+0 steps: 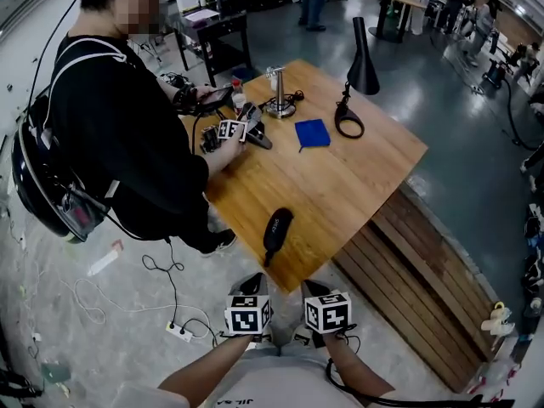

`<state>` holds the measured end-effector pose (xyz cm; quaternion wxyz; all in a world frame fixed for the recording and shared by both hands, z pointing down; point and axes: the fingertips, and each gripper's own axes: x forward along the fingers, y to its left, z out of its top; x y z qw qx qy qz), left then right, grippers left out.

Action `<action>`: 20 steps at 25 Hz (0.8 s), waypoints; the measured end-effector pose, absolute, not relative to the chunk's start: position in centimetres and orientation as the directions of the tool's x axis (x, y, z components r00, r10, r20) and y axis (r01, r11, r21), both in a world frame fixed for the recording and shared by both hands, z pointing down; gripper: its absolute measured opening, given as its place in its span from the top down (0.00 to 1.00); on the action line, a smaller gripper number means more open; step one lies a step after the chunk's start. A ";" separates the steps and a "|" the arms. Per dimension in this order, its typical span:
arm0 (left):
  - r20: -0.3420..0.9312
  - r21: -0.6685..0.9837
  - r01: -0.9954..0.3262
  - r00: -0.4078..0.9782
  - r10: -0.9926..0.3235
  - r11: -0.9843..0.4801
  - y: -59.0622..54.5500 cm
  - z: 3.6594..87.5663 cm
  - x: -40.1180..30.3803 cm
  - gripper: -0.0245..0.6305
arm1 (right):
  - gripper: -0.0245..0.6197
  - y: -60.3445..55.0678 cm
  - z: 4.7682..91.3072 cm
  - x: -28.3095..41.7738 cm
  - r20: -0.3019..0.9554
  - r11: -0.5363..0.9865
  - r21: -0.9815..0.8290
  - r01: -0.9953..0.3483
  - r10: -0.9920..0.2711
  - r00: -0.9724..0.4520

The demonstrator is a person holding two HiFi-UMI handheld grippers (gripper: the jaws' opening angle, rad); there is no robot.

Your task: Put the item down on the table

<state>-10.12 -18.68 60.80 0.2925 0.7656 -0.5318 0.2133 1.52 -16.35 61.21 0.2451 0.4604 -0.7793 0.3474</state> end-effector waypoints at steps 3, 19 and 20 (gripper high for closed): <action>0.635 0.210 -0.935 0.352 -0.688 -0.284 -16.0 59.7 -9.7 0.95 | 0.96 -14.7 60.4 0.9 0.688 0.345 -0.310 -0.886 -0.562 -0.459; 0.625 0.256 -0.929 0.370 -0.688 -0.267 -12.5 57.9 -9.5 0.95 | 0.96 -12.0 58.1 0.1 0.660 0.354 -0.288 -0.890 -0.600 -0.452; 0.626 0.254 -0.929 0.371 -0.686 -0.270 -12.4 57.8 -9.5 0.95 | 0.96 -12.0 58.0 0.2 0.659 0.350 -0.290 -0.891 -0.602 -0.451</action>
